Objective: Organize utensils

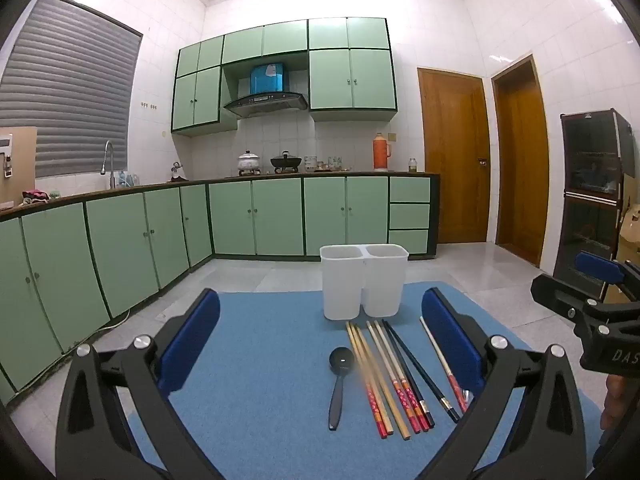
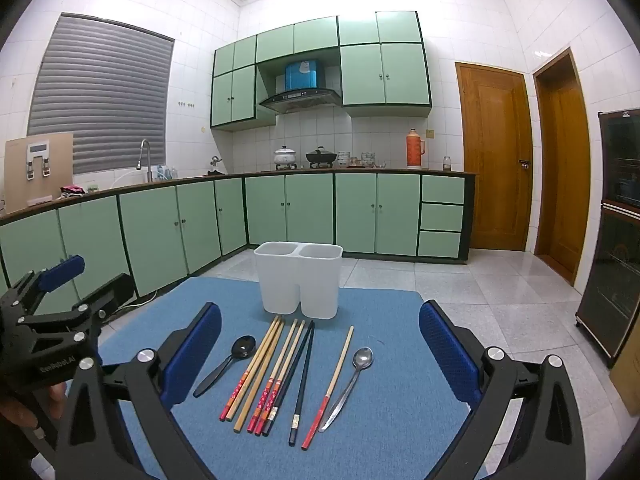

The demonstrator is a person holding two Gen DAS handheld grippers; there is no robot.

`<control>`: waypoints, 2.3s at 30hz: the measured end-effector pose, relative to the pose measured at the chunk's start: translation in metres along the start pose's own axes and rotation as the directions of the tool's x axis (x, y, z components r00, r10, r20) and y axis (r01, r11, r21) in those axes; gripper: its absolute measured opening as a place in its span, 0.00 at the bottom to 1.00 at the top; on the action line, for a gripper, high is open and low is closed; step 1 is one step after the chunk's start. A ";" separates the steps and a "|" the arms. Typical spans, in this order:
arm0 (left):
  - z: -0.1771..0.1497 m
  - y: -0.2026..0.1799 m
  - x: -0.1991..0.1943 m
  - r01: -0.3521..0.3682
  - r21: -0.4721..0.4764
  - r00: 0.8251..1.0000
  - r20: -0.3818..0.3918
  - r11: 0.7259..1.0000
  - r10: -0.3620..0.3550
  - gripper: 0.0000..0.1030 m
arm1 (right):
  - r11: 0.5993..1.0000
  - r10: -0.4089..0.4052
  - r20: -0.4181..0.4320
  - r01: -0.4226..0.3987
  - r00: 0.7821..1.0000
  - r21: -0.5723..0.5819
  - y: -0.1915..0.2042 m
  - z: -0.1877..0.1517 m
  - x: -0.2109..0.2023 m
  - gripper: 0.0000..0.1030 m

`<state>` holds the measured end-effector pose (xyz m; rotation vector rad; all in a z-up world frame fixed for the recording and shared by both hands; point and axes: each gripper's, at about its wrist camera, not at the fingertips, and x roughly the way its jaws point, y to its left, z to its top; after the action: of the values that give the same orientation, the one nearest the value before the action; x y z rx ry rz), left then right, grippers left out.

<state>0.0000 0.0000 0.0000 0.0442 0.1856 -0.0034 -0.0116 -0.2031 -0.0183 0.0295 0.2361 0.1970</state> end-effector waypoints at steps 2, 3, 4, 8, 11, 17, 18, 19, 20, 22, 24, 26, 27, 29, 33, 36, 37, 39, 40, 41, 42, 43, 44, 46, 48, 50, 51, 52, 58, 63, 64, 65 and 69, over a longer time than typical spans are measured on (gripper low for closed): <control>0.000 -0.001 0.000 -0.003 0.002 1.000 -0.001 1.000 0.003 0.95 | 1.000 0.000 0.003 0.000 1.000 -0.001 0.000 0.000 0.000 0.94; 0.000 -0.001 -0.001 -0.004 0.006 1.000 -0.001 1.000 0.004 0.95 | 1.000 -0.001 0.002 0.001 1.000 -0.001 0.000 0.000 0.000 0.94; 0.000 -0.002 -0.001 -0.009 0.011 1.000 0.001 1.000 0.009 0.95 | 1.000 -0.001 0.002 0.001 1.000 -0.002 0.000 0.000 0.000 0.94; -0.007 -0.003 0.003 -0.009 -0.007 1.000 -0.002 1.000 0.008 0.95 | 1.000 -0.001 0.002 0.001 1.000 -0.003 0.000 0.000 0.000 0.94; -0.007 -0.001 0.005 -0.003 -0.007 1.000 -0.004 1.000 0.003 0.95 | 1.000 0.000 0.003 0.000 1.000 0.000 0.000 0.000 0.000 0.94; -0.006 0.002 0.002 -0.005 -0.007 1.000 -0.003 1.000 0.005 0.95 | 1.000 -0.001 0.004 0.001 1.000 -0.001 0.000 0.000 0.000 0.94; -0.006 0.001 0.004 -0.006 -0.007 1.000 -0.004 1.000 0.006 0.95 | 1.000 -0.002 0.005 0.002 1.000 -0.001 0.000 0.000 0.000 0.94; -0.006 0.001 0.004 -0.007 -0.006 1.000 -0.004 1.000 0.007 0.95 | 1.000 -0.001 0.005 0.001 1.000 0.000 0.000 0.000 -0.001 0.94; -0.007 0.002 0.004 -0.006 -0.007 1.000 -0.003 1.000 0.006 0.95 | 1.000 -0.002 0.006 0.002 1.000 0.000 0.000 0.000 -0.001 0.94; -0.005 0.001 0.004 -0.007 -0.004 1.000 -0.005 1.000 0.007 0.95 | 1.000 -0.004 0.005 0.003 1.000 0.002 0.000 0.000 0.000 0.94; -0.006 0.001 0.004 -0.007 -0.004 1.000 -0.004 1.000 0.007 0.95 | 1.000 -0.004 0.004 0.004 1.000 0.004 -0.001 -0.002 -0.001 0.94; -0.006 0.001 0.004 -0.007 -0.005 1.000 -0.005 1.000 0.007 0.95 | 1.000 -0.004 0.004 0.004 1.000 0.004 0.001 -0.003 -0.001 0.94; -0.007 0.001 0.005 -0.007 -0.005 1.000 -0.005 1.000 0.007 0.95 | 1.000 -0.003 0.005 0.003 1.000 0.006 0.000 -0.003 -0.001 0.94; -0.006 0.001 0.005 -0.007 -0.005 1.000 -0.005 1.000 0.007 0.95 | 1.000 -0.004 0.004 0.004 1.000 0.008 0.000 -0.003 0.000 0.94; -0.006 0.001 0.004 -0.006 -0.004 1.000 -0.005 1.000 0.006 0.95 | 1.000 -0.004 0.005 0.004 1.000 0.009 0.000 -0.004 0.000 0.94; -0.006 0.001 0.005 -0.008 -0.006 1.000 -0.006 1.000 0.008 0.95 | 1.000 -0.004 0.005 0.004 1.000 0.010 0.000 -0.004 0.000 0.94; -0.006 0.001 0.005 -0.008 -0.006 1.000 -0.006 1.000 0.008 0.95 | 1.000 -0.005 0.005 0.004 1.000 0.009 0.000 -0.004 0.000 0.94; -0.007 0.002 0.005 -0.008 -0.006 1.000 -0.006 1.000 0.008 0.95 | 1.000 -0.006 0.005 0.006 1.000 0.012 -0.002 0.000 -0.001 0.94; -0.007 0.002 0.006 -0.008 -0.007 1.000 -0.006 1.000 0.008 0.95 | 1.000 -0.007 0.005 0.007 1.000 0.013 -0.002 0.000 0.000 0.94; -0.007 0.002 0.006 -0.008 -0.006 1.000 -0.006 1.000 0.008 0.95 | 1.000 -0.007 0.005 0.007 1.000 0.014 -0.002 -0.001 0.000 0.94; -0.007 0.002 0.006 -0.008 -0.006 1.000 -0.006 1.000 0.008 0.95 | 1.000 -0.007 0.005 0.006 1.000 0.013 -0.002 -0.001 0.000 0.94; -0.008 0.002 0.006 -0.009 -0.006 1.000 -0.005 1.000 0.009 0.95 | 1.000 -0.006 0.005 0.006 1.000 0.013 -0.002 -0.001 0.000 0.94; -0.008 0.002 0.006 -0.009 -0.007 1.000 -0.005 1.000 0.009 0.95 | 1.000 -0.006 0.005 0.006 1.000 0.013 -0.002 -0.001 0.000 0.94; -0.009 0.004 0.007 -0.010 -0.009 1.000 -0.005 1.000 0.010 0.95 | 1.000 -0.006 0.005 0.006 1.000 0.013 -0.002 -0.001 0.000 0.94; -0.008 0.004 0.006 -0.010 -0.008 1.000 -0.005 1.000 0.010 0.95 | 1.000 -0.007 0.005 0.007 1.000 0.014 -0.002 -0.001 0.000 0.94; -0.008 0.004 0.006 -0.009 -0.008 1.000 -0.006 1.000 0.009 0.95 | 1.000 -0.007 0.005 0.006 1.000 0.014 -0.002 -0.001 0.000 0.94; -0.008 0.004 0.006 -0.010 -0.008 1.000 -0.006 1.000 0.010 0.95 | 1.000 -0.007 0.005 0.007 1.000 0.014 -0.002 -0.001 0.000 0.94; -0.008 0.004 0.006 -0.009 -0.008 1.000 -0.006 1.000 0.009 0.95 | 1.000 -0.007 0.005 0.007 1.000 0.014 -0.002 -0.001 0.000 0.94; -0.009 0.005 0.006 -0.011 -0.010 1.000 -0.007 1.000 0.011 0.95 | 1.000 -0.006 0.005 0.006 1.000 0.015 -0.002 -0.001 0.000 0.94; -0.009 0.005 0.007 -0.011 -0.010 1.000 -0.007 1.000 0.011 0.95 | 1.000 -0.006 0.006 0.006 1.000 0.015 -0.002 -0.001 0.000 0.94; -0.009 0.005 0.007 -0.011 -0.010 1.000 -0.007 1.000 0.011 0.95 | 1.000 -0.006 0.005 0.006 1.000 0.015 -0.002 -0.001 0.000 0.94; -0.010 0.006 0.007 -0.011 -0.011 1.000 -0.006 1.000 0.011 0.95 | 1.000 -0.006 0.006 0.006 1.000 0.014 -0.002 -0.001 0.000 0.94; -0.009 0.005 0.007 -0.012 -0.010 1.000 -0.007 1.000 0.011 0.95 | 1.000 -0.006 0.006 0.006 1.000 0.016 -0.002 -0.002 0.001 0.94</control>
<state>0.0052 0.0049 -0.0096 0.0353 0.1925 0.0092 -0.0109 -0.2050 -0.0209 0.0456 0.2321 0.1892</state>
